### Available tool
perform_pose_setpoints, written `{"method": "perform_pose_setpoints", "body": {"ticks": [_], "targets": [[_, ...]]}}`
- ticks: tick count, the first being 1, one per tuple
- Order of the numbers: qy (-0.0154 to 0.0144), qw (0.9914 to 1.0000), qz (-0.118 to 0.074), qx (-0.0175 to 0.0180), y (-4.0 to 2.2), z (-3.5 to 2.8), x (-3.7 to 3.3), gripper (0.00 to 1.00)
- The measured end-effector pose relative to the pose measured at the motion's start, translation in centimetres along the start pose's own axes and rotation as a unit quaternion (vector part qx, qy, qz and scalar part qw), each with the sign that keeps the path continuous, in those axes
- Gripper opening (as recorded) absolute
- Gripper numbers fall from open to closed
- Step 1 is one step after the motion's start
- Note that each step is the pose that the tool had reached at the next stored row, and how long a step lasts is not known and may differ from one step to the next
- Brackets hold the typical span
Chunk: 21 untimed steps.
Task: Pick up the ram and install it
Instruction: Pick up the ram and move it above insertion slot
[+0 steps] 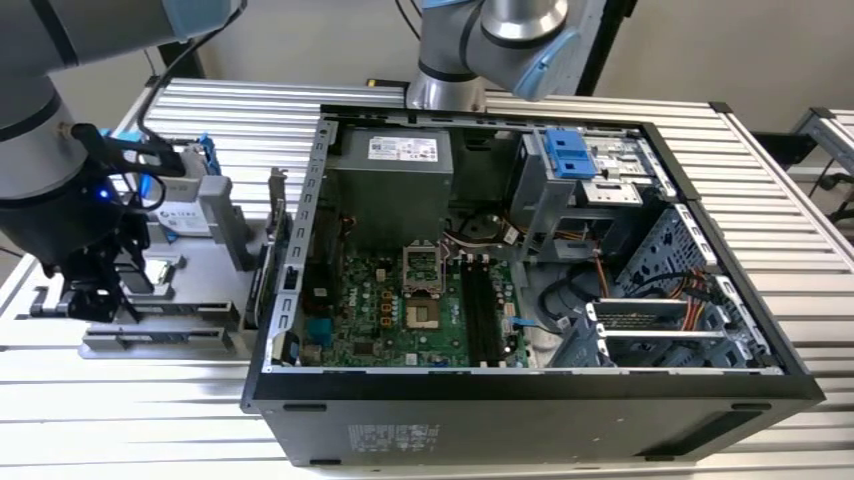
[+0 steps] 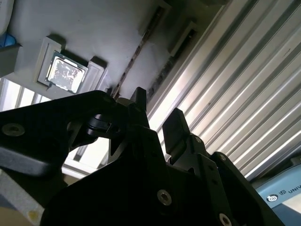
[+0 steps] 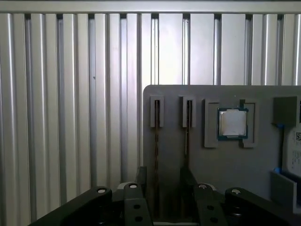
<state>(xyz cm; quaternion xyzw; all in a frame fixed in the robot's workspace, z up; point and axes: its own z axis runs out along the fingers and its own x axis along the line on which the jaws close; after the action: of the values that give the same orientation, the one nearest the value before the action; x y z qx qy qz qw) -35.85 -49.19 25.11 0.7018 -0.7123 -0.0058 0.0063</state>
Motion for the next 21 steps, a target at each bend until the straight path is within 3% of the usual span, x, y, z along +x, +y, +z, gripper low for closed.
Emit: {"method": "perform_pose_setpoints", "body": {"ticks": [21], "targets": [[0.0002,0.99999,0.003,-0.0001,-0.03,2.46,0.37,1.00]]}}
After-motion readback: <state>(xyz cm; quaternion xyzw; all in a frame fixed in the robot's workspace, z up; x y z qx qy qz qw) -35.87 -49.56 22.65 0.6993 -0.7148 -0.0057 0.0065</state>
